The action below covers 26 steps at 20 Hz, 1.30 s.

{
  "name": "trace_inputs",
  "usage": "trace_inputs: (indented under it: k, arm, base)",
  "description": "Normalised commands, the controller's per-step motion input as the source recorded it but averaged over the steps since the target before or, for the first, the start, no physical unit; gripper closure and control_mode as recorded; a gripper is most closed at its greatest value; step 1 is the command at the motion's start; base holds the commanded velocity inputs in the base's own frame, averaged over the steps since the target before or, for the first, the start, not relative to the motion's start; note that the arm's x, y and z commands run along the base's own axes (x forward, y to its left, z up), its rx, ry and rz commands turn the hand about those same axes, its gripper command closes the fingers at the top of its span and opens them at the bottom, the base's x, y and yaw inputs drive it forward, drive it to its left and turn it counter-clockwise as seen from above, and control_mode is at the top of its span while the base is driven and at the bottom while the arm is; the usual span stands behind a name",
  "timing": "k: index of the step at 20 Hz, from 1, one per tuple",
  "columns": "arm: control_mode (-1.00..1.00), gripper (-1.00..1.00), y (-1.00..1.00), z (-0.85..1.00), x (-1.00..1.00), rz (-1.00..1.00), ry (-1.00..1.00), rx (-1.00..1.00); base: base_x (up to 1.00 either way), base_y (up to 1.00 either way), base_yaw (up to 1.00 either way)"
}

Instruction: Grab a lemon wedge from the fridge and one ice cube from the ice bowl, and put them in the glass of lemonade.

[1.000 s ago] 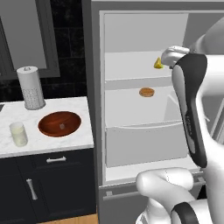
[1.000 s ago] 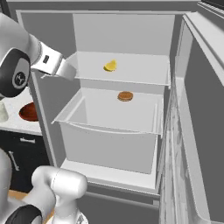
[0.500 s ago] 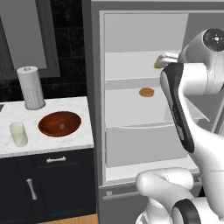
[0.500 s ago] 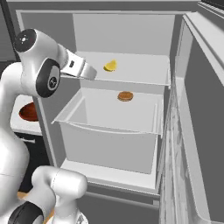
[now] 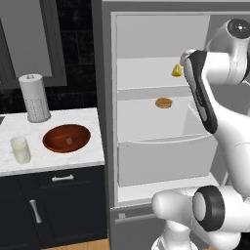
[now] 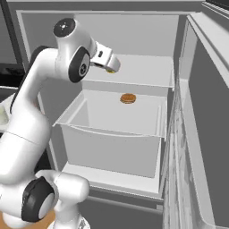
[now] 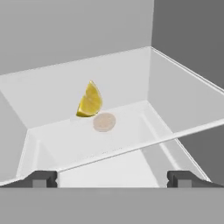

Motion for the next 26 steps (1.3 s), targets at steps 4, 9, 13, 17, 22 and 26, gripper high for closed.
trace_inputs:
  k: [4,9,13,17,22,26]
  arm:
    - [-1.0,-1.0,0.12,-0.12,0.23,0.01,0.0,0.0]
    - [-1.0,-1.0,0.13,-0.14,0.34,0.0,0.0,0.0]
    - [-1.0,-1.0,0.01,-0.09,0.2,0.0,0.0,0.0]
    - [-1.0,-1.0,0.0,-0.06,0.36,0.0,0.03,0.0]
    - [-1.0,-1.0,0.0,-0.03,0.37,0.0,0.06,0.0]
    - [-1.0,-1.0,0.0,-0.23,0.5,0.0,0.09,0.0]
  base:
    - [0.0,0.0,0.0]
    - [0.0,0.0,0.0]
    - [0.0,0.0,0.0]
    - [0.0,0.0,0.0]
    - [0.0,0.0,0.0]
    - [0.0,0.0,0.0]
